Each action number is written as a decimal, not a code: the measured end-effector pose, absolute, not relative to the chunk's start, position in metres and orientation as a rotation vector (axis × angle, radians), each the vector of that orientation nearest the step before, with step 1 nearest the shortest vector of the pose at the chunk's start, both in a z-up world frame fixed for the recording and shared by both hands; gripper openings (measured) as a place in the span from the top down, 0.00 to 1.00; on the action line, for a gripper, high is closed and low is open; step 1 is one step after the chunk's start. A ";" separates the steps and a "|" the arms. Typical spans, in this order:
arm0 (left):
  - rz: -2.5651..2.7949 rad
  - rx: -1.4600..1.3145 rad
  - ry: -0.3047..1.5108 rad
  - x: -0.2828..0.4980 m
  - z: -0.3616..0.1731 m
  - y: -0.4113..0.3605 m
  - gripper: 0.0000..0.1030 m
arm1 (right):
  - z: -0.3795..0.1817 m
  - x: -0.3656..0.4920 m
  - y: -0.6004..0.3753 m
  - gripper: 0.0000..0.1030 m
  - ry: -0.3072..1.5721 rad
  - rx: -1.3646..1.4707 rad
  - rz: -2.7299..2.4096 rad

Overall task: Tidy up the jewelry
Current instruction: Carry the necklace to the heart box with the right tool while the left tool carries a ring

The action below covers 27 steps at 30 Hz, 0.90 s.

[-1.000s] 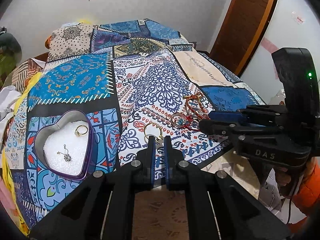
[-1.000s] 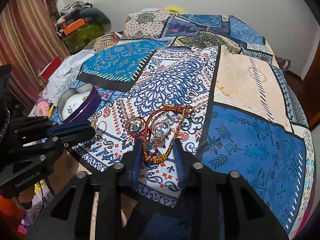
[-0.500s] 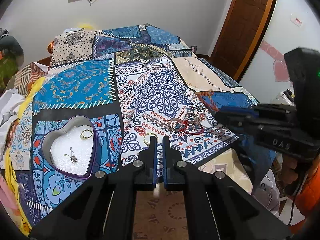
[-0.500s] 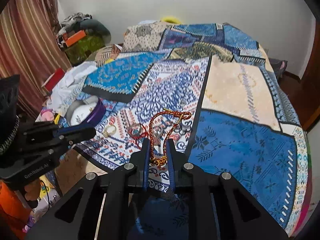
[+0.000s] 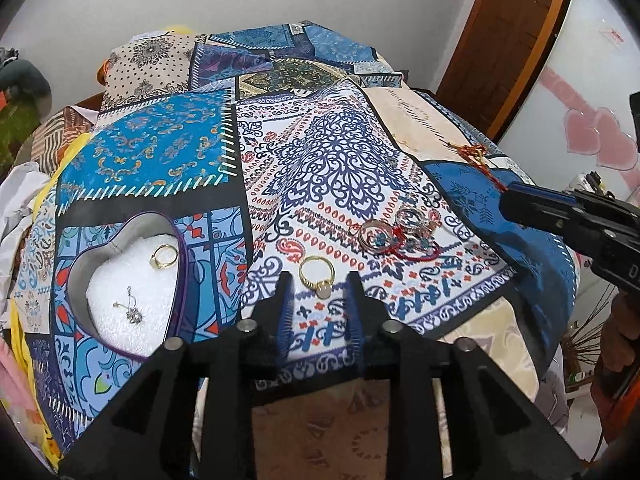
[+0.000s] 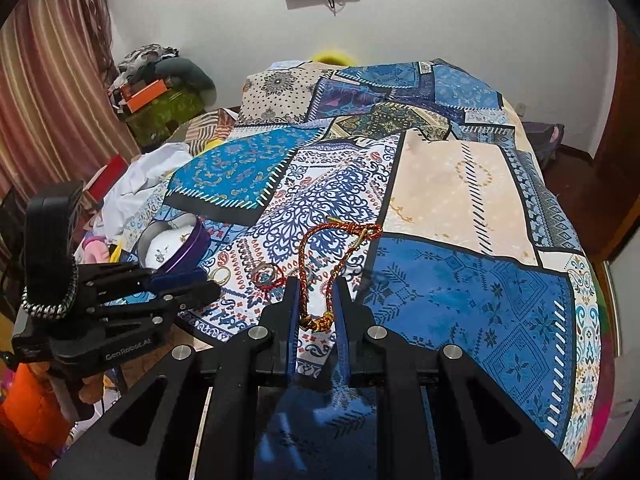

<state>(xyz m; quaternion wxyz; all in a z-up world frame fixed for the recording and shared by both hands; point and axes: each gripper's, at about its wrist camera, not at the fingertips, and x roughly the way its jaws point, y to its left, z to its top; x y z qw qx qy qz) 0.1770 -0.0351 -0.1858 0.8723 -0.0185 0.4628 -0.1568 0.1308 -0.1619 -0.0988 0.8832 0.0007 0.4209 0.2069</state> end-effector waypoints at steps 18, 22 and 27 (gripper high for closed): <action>-0.304 -0.028 0.906 0.171 -0.172 -0.029 0.82 | -0.089 0.130 -0.148 0.86 0.844 0.014 0.471; -0.277 -0.039 0.862 0.161 -0.157 -0.015 0.82 | -0.080 0.129 -0.131 0.86 0.823 0.011 0.505; -0.234 -0.047 0.798 0.148 -0.136 0.009 0.82 | -0.069 0.124 -0.106 0.86 0.792 -0.007 0.545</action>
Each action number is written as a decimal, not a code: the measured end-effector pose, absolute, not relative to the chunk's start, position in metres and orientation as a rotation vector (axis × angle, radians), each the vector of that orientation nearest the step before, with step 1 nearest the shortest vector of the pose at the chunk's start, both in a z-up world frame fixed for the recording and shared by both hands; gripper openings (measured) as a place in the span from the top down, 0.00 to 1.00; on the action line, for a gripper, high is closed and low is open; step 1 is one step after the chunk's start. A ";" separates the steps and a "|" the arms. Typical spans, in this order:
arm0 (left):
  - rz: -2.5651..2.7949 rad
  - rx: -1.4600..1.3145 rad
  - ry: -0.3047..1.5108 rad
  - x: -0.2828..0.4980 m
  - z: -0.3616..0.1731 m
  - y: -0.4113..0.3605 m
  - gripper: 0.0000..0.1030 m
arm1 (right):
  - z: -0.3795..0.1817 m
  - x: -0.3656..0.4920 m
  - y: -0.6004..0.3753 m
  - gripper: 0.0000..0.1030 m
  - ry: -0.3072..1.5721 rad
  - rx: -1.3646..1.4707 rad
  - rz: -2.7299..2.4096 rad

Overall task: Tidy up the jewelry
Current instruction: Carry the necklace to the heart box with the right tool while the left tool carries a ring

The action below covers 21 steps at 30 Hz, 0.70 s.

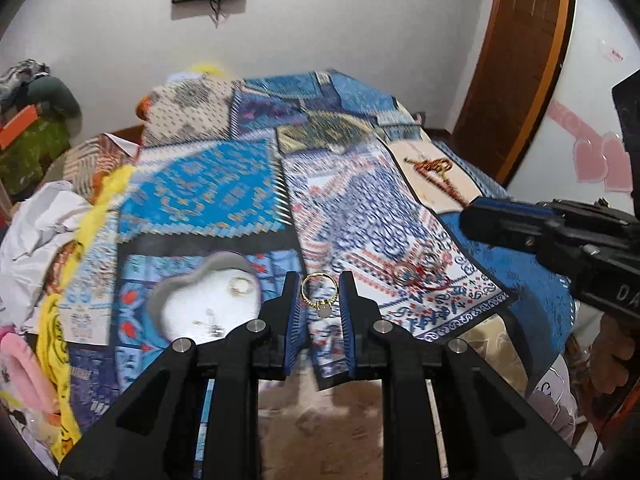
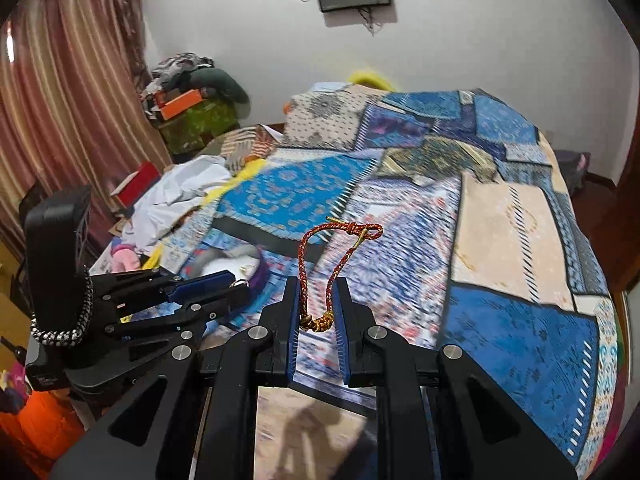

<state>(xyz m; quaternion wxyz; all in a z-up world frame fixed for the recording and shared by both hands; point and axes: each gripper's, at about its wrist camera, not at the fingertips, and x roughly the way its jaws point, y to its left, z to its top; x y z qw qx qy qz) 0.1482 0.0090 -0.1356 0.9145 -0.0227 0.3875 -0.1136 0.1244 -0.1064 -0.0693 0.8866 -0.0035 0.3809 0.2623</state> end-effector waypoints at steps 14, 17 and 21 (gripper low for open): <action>-0.111 -0.091 0.707 0.123 -0.112 0.081 0.82 | -0.066 0.127 -0.040 0.86 0.778 -0.041 0.652; -0.095 -0.104 0.715 0.124 -0.119 0.092 0.82 | -0.071 0.129 -0.028 0.86 0.792 -0.046 0.670; -0.087 -0.125 0.735 0.131 -0.132 0.102 0.82 | -0.083 0.137 -0.014 0.86 0.825 -0.062 0.686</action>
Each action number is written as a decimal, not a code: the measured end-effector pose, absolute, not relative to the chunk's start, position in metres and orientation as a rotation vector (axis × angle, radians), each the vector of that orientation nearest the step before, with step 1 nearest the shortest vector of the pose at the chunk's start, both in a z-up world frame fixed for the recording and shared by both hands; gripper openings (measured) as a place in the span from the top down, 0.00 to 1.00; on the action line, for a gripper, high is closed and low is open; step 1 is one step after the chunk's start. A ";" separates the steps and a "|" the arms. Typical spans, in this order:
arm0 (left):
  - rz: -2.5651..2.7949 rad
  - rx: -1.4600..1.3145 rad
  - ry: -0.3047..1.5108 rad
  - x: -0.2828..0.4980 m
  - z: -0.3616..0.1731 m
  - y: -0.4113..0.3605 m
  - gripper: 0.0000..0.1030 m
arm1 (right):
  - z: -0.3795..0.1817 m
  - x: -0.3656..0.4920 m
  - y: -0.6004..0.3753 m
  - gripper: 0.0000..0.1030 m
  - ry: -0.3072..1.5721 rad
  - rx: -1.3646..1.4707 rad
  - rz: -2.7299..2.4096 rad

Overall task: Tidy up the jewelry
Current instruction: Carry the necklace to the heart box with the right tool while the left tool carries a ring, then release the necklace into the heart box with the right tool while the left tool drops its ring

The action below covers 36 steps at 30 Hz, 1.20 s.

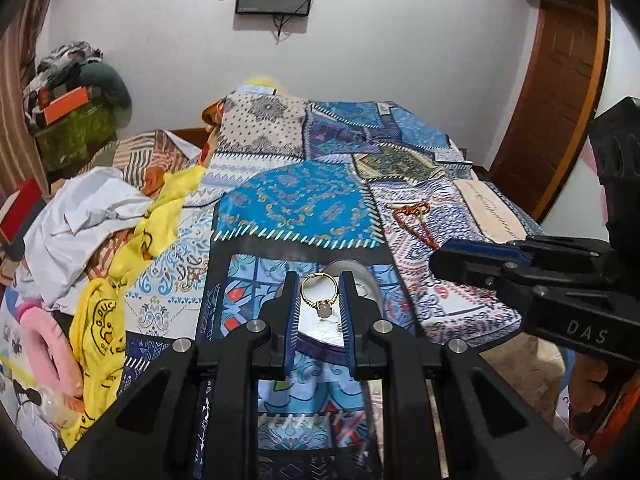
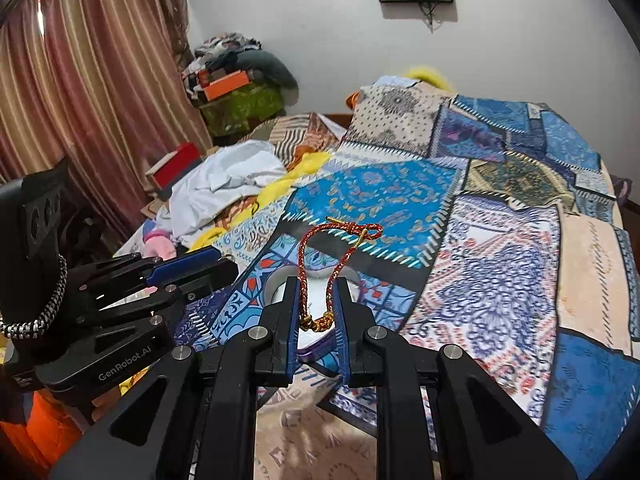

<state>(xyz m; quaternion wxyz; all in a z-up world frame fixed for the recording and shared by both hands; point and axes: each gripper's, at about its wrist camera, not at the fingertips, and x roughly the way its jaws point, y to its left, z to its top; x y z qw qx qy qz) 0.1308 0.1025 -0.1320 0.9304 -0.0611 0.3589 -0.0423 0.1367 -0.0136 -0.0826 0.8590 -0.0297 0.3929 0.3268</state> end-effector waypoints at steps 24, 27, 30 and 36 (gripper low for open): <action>-0.140 -0.201 0.854 0.172 -0.191 0.120 0.82 | -0.146 0.173 0.022 0.85 1.035 -0.069 0.689; -0.144 -0.210 0.858 0.173 -0.191 0.121 0.83 | -0.146 0.172 0.024 0.85 1.036 -0.077 0.693; -0.142 -0.196 0.858 0.173 -0.189 0.118 0.83 | -0.147 0.172 0.025 0.84 1.052 -0.070 0.706; -0.138 -0.184 0.851 0.166 -0.181 0.116 0.82 | -0.145 0.171 0.022 0.82 1.061 -0.066 0.689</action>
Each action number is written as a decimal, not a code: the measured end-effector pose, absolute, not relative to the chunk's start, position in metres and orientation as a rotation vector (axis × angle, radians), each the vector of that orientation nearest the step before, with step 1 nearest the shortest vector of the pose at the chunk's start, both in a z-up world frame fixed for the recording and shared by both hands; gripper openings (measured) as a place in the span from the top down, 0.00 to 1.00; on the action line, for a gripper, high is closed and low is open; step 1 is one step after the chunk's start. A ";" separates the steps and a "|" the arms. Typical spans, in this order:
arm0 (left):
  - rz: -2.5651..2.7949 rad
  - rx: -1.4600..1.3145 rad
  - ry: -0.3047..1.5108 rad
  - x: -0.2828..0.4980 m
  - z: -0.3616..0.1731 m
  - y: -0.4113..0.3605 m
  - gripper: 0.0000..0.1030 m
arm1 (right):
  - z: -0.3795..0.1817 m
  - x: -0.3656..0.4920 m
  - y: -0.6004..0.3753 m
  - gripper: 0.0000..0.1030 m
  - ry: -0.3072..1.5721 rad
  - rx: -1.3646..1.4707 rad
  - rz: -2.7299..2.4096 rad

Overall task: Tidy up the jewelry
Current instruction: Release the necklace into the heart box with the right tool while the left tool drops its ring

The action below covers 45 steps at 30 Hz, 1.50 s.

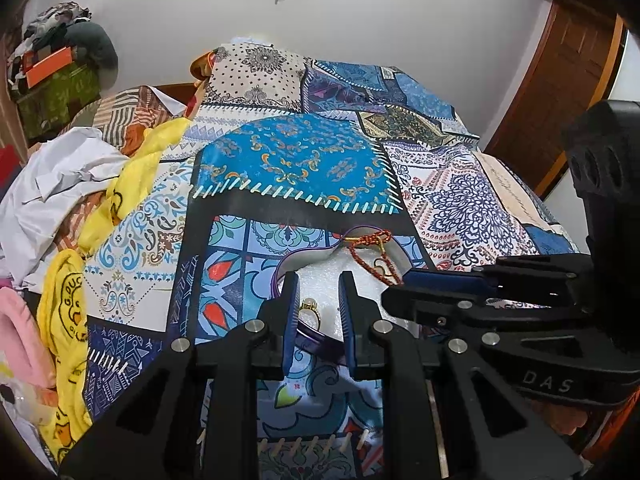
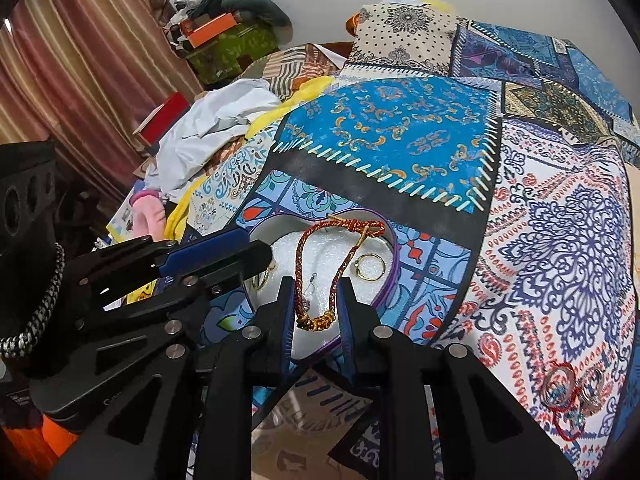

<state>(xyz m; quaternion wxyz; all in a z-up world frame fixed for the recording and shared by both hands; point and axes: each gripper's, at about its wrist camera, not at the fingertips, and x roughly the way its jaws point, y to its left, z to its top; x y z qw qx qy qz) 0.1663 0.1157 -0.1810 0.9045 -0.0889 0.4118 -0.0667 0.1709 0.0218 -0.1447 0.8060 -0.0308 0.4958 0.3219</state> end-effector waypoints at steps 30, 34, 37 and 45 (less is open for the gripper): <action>-0.165 -0.094 0.743 0.150 -0.108 0.036 0.66 | -0.062 0.146 -0.119 0.61 0.785 -0.074 0.391; -0.200 -0.074 0.776 0.163 -0.116 0.012 0.66 | -0.067 0.150 -0.151 0.60 0.794 -0.074 0.321; -0.232 -0.057 0.807 0.172 -0.126 -0.008 0.66 | -0.074 0.151 -0.169 0.60 0.815 -0.062 0.297; -0.308 -0.026 0.914 0.188 -0.158 -0.047 0.66 | -0.097 0.155 -0.193 0.60 0.872 -0.036 0.300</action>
